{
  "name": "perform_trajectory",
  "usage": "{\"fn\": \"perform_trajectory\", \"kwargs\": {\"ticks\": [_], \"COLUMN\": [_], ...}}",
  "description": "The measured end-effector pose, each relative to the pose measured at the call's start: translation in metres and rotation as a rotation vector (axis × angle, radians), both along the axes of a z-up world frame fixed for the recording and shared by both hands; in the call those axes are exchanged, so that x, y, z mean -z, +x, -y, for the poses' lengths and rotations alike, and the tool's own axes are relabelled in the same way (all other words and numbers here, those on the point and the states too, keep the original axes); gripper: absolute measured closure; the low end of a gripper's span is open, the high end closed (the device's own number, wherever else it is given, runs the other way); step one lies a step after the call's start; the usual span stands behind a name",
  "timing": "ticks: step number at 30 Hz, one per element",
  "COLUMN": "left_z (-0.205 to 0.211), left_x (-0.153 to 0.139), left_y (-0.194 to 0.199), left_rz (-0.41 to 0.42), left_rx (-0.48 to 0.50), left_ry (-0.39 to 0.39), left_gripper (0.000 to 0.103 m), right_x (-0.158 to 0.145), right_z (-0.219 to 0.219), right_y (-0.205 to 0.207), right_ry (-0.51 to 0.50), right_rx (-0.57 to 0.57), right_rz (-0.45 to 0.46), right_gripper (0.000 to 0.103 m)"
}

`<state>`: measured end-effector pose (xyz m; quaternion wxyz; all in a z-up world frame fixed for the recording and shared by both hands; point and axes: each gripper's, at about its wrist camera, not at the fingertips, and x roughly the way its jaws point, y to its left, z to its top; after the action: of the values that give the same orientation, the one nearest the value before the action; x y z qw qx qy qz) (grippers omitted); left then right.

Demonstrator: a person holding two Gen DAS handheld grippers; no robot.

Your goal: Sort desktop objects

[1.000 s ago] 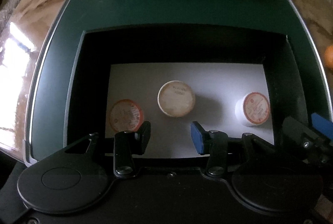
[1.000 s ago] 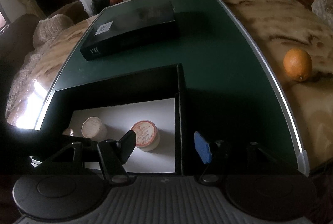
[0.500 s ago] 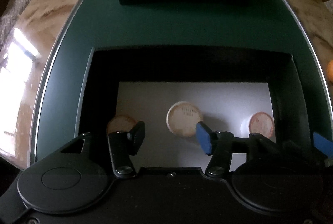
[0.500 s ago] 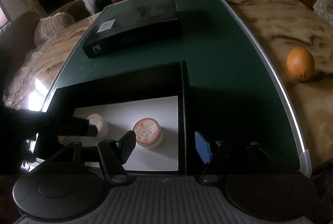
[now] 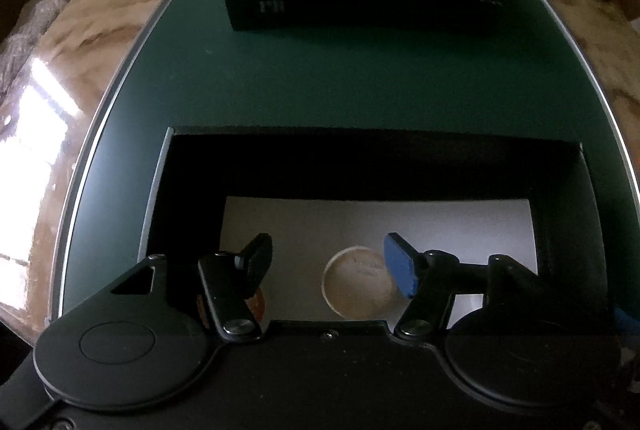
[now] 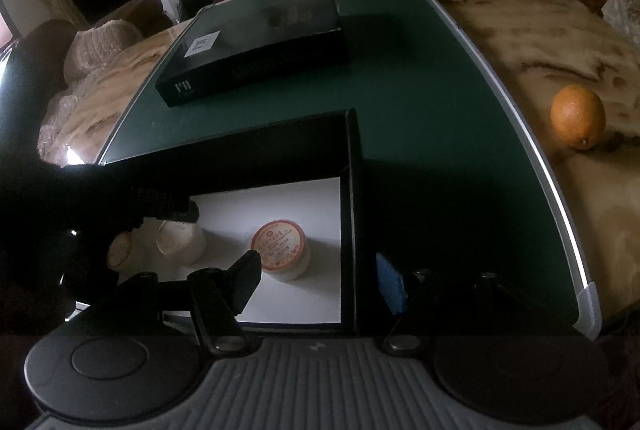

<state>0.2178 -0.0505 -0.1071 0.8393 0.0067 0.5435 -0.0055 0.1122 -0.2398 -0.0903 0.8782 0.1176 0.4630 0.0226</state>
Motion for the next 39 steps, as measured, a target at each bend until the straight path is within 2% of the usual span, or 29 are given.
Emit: {"fn": "perform_trajectory", "kwargs": {"ticks": [6,9,15,30,39], "left_z": [0.003,0.003,0.006,0.012,0.019], "left_x": [0.004,0.011,0.012,0.013,0.015], "left_y": [0.0,-0.001,-0.006,-0.019,-0.022], "left_rz": [-0.008,-0.048,-0.048,-0.103,-0.096], "left_rx": [0.014,0.02,0.033,0.057,0.07], "left_ry": [-0.004,-0.034,-0.027,-0.034,-0.037], "left_gripper": [0.041,0.053,0.062,0.062,0.059], "right_x": [0.002,0.001,0.002,0.002,0.003], "right_z": [0.0,0.0,0.001,0.002,0.003], "right_y": [0.001,0.001,0.002,0.003,0.003], "right_ry": [0.002,0.005,0.011,0.017,0.019], "right_rx": [0.002,0.006,0.007,0.011,0.013], "right_rz": [-0.004,-0.004,-0.002,-0.003,-0.004], "right_gripper": [0.038,0.038,0.038,0.038,0.038]}}
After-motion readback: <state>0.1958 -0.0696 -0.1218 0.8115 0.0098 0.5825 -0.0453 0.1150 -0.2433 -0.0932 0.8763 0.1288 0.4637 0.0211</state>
